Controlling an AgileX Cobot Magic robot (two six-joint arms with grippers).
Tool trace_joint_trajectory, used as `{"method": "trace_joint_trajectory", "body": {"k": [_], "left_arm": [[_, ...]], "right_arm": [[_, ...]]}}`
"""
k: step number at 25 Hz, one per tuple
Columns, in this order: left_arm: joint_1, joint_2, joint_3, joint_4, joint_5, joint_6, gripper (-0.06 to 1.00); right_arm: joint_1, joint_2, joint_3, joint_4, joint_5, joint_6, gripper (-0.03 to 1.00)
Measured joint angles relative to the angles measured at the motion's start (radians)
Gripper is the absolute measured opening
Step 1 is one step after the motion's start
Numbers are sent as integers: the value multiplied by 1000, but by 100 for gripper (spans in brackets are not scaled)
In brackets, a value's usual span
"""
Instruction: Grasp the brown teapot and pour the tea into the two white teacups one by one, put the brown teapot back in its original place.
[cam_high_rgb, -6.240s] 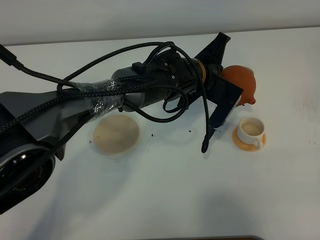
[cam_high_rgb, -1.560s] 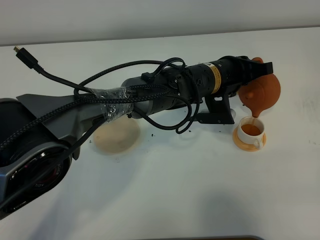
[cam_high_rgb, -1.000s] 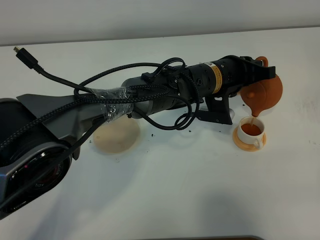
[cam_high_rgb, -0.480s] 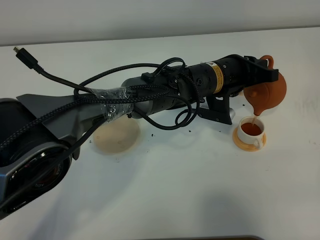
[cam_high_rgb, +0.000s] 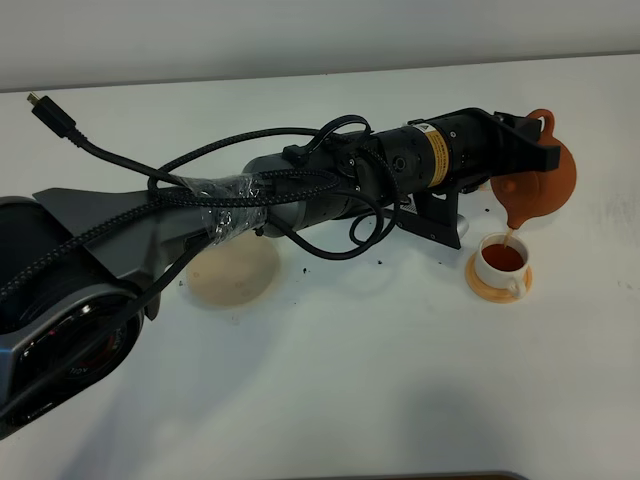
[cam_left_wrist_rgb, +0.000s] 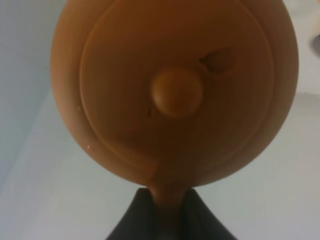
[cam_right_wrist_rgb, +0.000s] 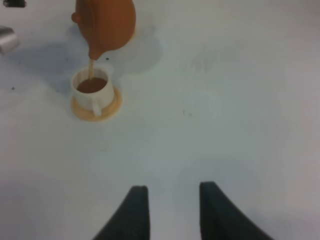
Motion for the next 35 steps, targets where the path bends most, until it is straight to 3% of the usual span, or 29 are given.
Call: {"method": "trace_joint_trajectory", "body": {"k": [14, 35], "left_arm": [[0, 0, 0, 0, -19, 71, 11], [0, 0, 0, 0, -21, 62, 11]], "right_arm": [[0, 0, 0, 0, 0, 0, 24], [0, 0, 0, 0, 0, 0, 24]]}}
